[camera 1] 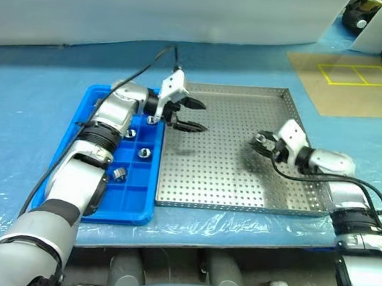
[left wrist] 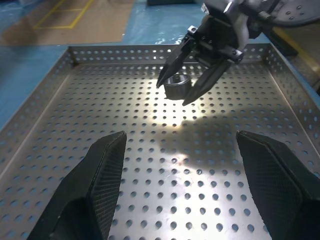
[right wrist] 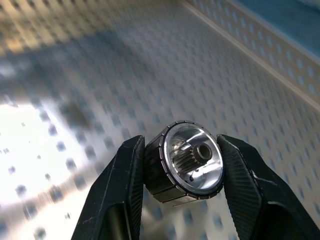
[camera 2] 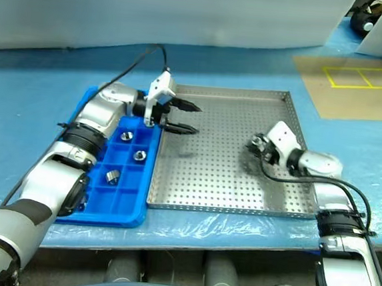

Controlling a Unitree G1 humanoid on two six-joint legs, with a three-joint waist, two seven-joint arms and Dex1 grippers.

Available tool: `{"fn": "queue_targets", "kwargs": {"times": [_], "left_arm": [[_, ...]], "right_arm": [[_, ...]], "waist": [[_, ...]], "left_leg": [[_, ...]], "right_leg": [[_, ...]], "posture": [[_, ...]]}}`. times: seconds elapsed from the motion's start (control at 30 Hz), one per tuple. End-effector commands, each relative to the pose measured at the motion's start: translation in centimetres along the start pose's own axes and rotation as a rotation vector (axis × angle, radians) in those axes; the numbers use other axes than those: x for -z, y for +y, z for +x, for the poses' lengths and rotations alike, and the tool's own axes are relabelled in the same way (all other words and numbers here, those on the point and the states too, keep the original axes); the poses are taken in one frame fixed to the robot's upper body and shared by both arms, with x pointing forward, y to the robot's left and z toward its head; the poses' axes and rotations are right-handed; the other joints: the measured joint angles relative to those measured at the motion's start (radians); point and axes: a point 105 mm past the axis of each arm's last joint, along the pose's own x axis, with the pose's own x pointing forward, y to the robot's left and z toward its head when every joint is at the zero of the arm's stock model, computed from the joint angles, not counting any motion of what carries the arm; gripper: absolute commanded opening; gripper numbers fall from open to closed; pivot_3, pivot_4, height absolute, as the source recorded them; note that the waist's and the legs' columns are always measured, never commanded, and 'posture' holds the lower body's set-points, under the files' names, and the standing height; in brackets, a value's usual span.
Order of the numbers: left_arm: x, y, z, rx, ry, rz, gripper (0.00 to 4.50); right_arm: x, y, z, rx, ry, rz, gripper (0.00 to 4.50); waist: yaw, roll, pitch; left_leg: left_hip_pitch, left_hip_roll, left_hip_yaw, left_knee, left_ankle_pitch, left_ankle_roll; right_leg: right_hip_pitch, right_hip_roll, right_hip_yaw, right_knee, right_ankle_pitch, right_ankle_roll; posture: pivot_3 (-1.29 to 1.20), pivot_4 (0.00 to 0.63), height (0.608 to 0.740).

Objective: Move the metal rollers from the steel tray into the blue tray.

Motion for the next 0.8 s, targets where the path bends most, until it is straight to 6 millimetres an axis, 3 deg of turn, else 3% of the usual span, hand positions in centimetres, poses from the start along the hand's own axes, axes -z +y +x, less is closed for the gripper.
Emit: {"fn": "queue_targets", "kwargs": {"times": [0.03,0.17,0.33,0.4,0.57,0.8], "left_arm": [[-3.0,1.1,-4.0,-0.097,-0.066,0.032,3.7],[-4.2,2.2,-8.9,-0.277,-0.082,0.001,3.7],[-5.5,2.7,-11.7,-0.421,-0.139,-0.026,3.7],[-5.5,2.4,-11.9,-0.431,-0.14,-0.035,3.7],[-4.4,0.4,-12.0,-0.42,-0.098,-0.054,3.7],[-4.2,-1.0,-12.1,-0.411,-0.085,-0.082,3.7]], "right_arm": [[-6.5,3.5,1.5,-0.254,-0.177,0.007,1.83],[-8.7,6.8,3.2,-0.46,-0.206,-0.035,1.83],[-8.3,8.6,5.1,-0.54,-0.196,-0.112,1.83],[-8.2,9.0,5.4,-0.557,-0.202,-0.114,1.83],[-7.8,12.4,6.3,-0.666,-0.22,-0.125,1.83],[-8.1,14.7,7.3,-0.717,-0.257,-0.118,1.83]], "waist": [[0.016,0.0,0.0],[0.051,0.001,0.0],[0.104,0.001,0.0],[0.118,0.001,0.0],[0.125,0.001,0.0],[0.125,0.0,0.0]], "left_leg": [[0.0,0.001,0.0,-0.001,0.001,-0.001],[0.001,0.002,0.0,-0.007,0.002,-0.003],[-0.003,0.002,-0.001,-0.009,0.004,-0.009],[-0.004,0.002,-0.001,-0.009,0.004,-0.011],[-0.004,0.002,-0.004,-0.01,0.004,-0.015],[-0.004,0.006,-0.007,-0.011,0.008,-0.022]], "right_leg": [[-0.001,0.0,-0.001,0.0,0.0,0.0],[-0.001,0.001,-0.002,0.0,0.0,-0.001],[-0.002,-0.002,-0.003,-0.001,-0.001,-0.002],[-0.002,-0.002,-0.003,-0.001,-0.002,-0.003],[-0.003,-0.002,-0.004,0.0,-0.002,-0.002],[-0.005,0.0,-0.006,0.004,-0.002,-0.002]], "posture": [[-0.14,0.15,0.74],[-0.08,0.15,0.74],[0.01,0.15,0.74],[0.03,0.15,0.74],[0.07,0.15,0.74],[0.09,0.15,0.74]]}}
